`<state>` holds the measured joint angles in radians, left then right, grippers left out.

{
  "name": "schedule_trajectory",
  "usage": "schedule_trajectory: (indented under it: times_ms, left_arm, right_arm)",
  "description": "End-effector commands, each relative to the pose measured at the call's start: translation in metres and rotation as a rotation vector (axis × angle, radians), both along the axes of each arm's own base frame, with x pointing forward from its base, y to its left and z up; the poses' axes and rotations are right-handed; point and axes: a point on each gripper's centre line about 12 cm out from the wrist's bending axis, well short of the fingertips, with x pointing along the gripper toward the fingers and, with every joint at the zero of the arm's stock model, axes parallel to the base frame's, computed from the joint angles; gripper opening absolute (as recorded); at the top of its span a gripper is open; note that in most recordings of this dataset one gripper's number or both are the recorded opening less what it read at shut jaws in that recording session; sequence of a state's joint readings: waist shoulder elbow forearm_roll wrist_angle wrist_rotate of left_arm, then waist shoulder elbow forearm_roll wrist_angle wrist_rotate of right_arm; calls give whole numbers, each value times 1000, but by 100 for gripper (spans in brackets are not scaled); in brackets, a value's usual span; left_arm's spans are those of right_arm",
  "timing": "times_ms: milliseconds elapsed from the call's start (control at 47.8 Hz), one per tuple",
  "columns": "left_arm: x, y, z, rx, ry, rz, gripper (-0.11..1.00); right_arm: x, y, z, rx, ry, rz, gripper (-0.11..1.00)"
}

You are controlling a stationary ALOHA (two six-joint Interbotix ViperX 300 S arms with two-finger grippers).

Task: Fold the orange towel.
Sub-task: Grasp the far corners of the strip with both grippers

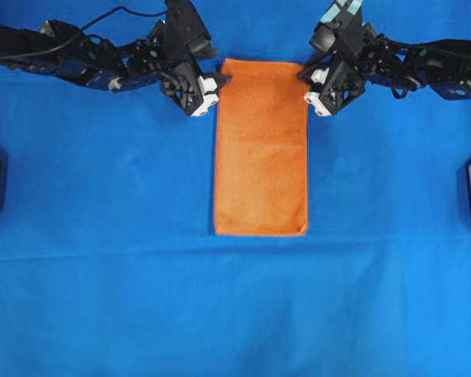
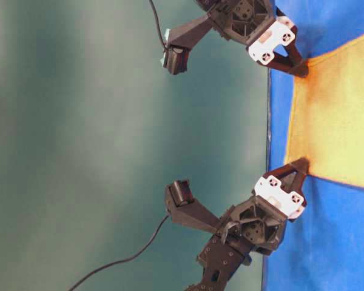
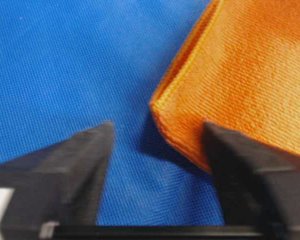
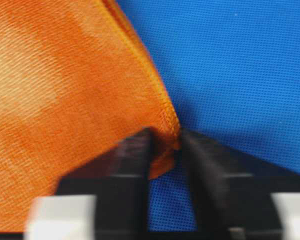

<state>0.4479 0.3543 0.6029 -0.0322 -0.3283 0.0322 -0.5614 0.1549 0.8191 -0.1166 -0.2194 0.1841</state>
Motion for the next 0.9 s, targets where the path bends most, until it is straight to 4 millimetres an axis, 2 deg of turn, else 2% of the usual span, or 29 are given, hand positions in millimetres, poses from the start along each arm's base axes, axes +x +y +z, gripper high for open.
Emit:
schedule_trajectory:
  times_ms: [0, 21, 63, 146, 188, 356, 502, 690, 879]
  left_arm:
    - [8, -2, 11, 21, -33, -15, 42]
    - [8, -2, 11, 23, -32, -18, 37]
    - [9, -5, 11, 29, -28, -30, 26]
    - [10, -8, 11, 41, -21, -48, 7]
    - [11, -8, 11, 46, -20, -52, 2]
    - [11, -8, 13, 54, -22, -56, 1]
    - [11, -6, 27, 70, -50, -53, 1]
    - [8, -8, 56, 119, -88, -70, 1]
    - [4, -11, 60, 117, -80, -74, 1]
  right_arm:
    - [6, -4, 11, -16, -47, -10, 19]
    - [6, -4, 11, -18, -50, -10, 11]
    - [7, -4, 13, -20, -60, -12, 3]
    - [7, -4, 13, -20, -68, -15, 3]
    - [8, -4, 14, -21, -71, -14, 3]
    - [9, -3, 15, -22, -91, -20, 3]
    - [10, -3, 17, -25, -99, -21, 3]
    - [9, -2, 39, -54, -143, -19, 3]
    - [6, -1, 52, -73, -167, -16, 3]
